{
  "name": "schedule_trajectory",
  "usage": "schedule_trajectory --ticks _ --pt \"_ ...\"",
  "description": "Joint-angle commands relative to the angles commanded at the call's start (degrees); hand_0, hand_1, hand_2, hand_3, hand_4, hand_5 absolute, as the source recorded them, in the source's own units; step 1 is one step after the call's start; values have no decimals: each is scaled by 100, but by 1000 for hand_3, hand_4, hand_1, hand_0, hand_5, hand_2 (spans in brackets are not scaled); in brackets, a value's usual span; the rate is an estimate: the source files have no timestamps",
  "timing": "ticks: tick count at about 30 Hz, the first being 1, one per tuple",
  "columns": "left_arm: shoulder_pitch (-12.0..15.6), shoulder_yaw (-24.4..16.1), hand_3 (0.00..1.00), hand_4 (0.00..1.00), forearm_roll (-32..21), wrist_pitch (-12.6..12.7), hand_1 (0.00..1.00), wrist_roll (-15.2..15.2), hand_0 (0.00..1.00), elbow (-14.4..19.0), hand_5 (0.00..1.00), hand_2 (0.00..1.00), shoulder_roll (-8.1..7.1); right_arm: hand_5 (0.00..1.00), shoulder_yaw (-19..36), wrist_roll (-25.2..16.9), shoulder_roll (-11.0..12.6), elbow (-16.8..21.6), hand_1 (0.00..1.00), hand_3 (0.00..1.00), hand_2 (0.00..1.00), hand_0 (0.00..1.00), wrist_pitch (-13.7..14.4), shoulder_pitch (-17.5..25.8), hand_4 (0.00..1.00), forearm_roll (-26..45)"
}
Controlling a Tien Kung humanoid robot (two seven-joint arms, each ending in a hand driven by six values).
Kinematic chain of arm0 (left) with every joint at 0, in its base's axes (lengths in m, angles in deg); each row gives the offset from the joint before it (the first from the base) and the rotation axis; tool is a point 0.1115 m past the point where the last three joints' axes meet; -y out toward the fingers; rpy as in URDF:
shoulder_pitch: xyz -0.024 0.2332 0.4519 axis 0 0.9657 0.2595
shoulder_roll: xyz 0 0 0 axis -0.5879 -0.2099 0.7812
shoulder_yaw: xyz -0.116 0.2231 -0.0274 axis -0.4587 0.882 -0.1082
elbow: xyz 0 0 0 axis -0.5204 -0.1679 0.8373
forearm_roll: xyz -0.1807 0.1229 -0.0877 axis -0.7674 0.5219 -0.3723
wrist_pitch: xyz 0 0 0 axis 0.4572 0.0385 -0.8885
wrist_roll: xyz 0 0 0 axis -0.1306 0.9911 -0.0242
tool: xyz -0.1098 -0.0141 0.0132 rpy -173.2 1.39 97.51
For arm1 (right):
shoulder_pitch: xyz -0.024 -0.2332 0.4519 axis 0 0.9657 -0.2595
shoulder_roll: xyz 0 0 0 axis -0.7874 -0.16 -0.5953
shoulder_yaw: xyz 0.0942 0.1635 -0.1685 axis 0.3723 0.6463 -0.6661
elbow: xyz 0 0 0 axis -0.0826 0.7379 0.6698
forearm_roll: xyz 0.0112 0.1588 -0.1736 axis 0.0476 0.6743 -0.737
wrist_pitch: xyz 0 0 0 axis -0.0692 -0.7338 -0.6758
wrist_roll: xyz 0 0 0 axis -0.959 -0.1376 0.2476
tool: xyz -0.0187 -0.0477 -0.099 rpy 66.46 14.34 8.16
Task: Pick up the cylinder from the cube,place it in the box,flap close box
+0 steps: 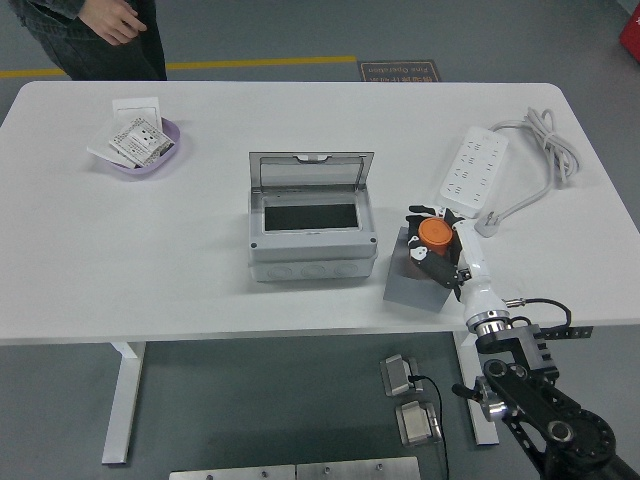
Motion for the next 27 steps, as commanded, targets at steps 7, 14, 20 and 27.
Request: schedule_trajectory --ticks 7,14,20,27 --pt "-5 10 624 674 -24 7 656 -12 639 0 363 553 4 2 12 27 19 -27 546 362 475 587 102 -47 147 -92" --pt "-4 -9 625 674 6 7 655 -10 639 0 364 554 9 2 96 32 33 -7 332 282 367 543 145 -97 40 -223" --pt "-1 -16 625 674 6 15 656 -13 639 0 364 559 9 2 165 29 26 10 213 279 360 505 157 -116 2 -274" --pt "-1 -29 626 680 19 22 656 -16 640 0 373 560 16 2 204 50 26 84 172 275 337 371 245 -130 2 -348"
